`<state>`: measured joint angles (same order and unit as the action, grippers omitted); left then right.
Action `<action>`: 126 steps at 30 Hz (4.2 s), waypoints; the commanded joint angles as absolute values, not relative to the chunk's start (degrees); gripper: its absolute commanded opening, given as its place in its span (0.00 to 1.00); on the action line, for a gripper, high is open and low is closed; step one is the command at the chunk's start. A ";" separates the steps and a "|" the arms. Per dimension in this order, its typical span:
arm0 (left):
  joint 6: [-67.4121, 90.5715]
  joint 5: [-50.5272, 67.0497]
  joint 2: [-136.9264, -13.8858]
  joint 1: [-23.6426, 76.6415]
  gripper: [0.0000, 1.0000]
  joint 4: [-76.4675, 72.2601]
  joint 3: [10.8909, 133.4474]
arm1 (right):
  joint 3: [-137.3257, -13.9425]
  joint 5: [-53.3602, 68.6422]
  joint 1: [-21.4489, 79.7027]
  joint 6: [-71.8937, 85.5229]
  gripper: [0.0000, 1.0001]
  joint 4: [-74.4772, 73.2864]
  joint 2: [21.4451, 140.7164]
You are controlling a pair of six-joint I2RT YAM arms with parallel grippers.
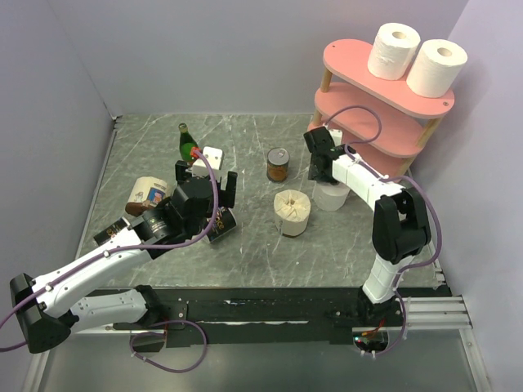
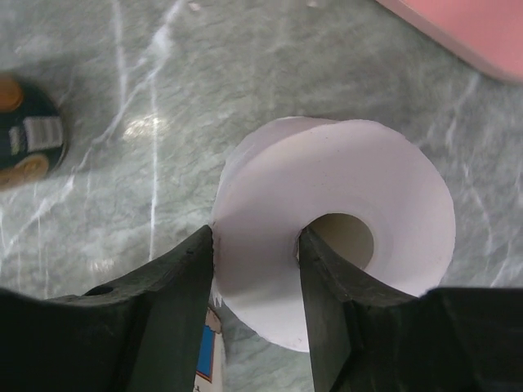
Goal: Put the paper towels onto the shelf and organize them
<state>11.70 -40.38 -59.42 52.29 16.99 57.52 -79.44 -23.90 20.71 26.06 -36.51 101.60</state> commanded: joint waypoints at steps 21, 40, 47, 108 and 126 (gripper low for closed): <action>11.78 -41.84 -58.09 52.65 0.96 15.12 58.18 | -110.03 -1.50 22.24 -24.24 0.43 -24.01 83.58; 11.43 -42.01 -59.23 53.17 0.96 15.12 58.01 | -131.30 3.69 15.21 -45.79 0.42 -19.86 100.63; 11.60 -41.40 -60.47 53.17 0.96 15.64 58.71 | -133.16 5.27 13.80 -45.79 0.45 -19.77 102.57; 11.34 -41.40 -59.85 53.17 0.96 15.21 58.54 | -133.59 0.09 11.16 -45.53 0.57 -17.40 109.95; 10.63 -44.47 -58.54 53.17 0.96 13.62 57.39 | -111.54 -12.21 21.87 -30.06 0.67 -13.45 92.47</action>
